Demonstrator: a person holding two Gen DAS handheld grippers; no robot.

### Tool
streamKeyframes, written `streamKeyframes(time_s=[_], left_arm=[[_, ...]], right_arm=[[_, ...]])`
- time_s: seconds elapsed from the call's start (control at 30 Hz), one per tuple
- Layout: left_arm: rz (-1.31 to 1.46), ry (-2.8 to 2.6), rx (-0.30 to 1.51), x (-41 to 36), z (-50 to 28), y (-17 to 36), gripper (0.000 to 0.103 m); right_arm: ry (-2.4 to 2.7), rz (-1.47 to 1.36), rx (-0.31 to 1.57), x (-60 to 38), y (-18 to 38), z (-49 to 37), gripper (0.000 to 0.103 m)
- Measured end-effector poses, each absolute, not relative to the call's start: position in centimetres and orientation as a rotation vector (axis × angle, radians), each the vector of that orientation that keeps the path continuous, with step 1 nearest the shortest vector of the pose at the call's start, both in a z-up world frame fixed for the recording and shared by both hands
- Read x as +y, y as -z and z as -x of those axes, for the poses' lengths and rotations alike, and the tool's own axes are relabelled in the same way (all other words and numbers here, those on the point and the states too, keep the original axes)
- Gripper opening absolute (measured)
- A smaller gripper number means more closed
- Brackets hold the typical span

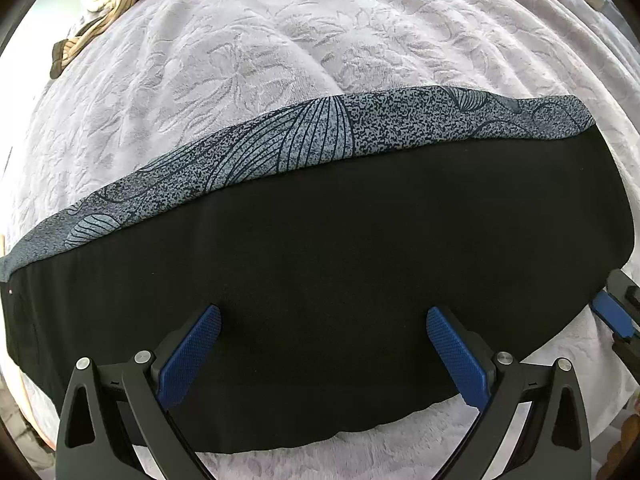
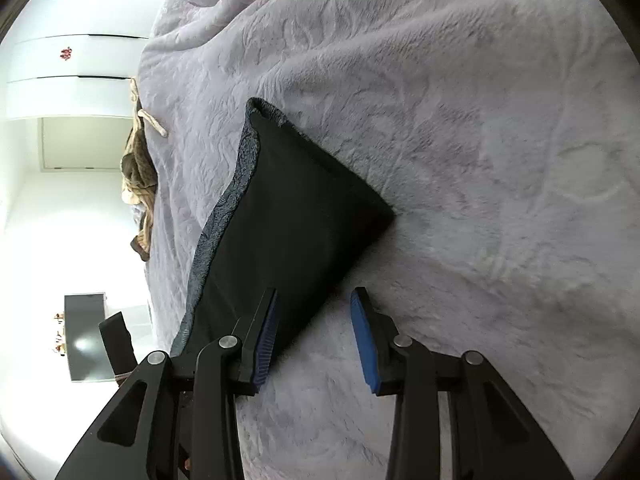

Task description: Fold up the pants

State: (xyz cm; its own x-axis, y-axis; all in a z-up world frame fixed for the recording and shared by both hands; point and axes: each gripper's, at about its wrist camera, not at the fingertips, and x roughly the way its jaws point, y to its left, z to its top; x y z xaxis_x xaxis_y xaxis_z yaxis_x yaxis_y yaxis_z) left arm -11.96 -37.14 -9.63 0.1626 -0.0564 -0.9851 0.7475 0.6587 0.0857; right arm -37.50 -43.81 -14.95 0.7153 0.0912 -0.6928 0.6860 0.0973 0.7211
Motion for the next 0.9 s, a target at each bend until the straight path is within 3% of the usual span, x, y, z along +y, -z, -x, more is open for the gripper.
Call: streamKeyframes(time_s=[0.5,0.53,0.57,0.6,0.77,0.9], left_arm=[[-0.662,0.666,1.256,-37.7,11.7,12.0,0.103],[-0.665,0.664,1.264,-37.8,11.6,11.8,0.103],[-0.661,0.656,1.269,-37.9,11.4,11.2,0.103],[-0.648,0.634,1.244,-37.8,11.1,10.3,0.103],[-0.565,0.554,1.129,-38.4,8.1,7.7,0.103],[-0.631,0.496,1.178,-40.3,6.2,11.8,0.103]], right_arm=[[0.456,-1.368,0.553,-46.1,16.8,34.2,0.043],[0.457,-1.39,0.554,-46.3,17.2,33.8,0.041],[0.463,-1.415,0.563,-46.5,17.4,33.6,0.026],[0.466,-1.434,0.56,-46.7,17.4,33.5,0.017],[0.414,-1.338,0.531,-46.1,13.9,33.3,0.014],[0.386,-1.291,0.514,-45.9,12.0,32.6,0.014]])
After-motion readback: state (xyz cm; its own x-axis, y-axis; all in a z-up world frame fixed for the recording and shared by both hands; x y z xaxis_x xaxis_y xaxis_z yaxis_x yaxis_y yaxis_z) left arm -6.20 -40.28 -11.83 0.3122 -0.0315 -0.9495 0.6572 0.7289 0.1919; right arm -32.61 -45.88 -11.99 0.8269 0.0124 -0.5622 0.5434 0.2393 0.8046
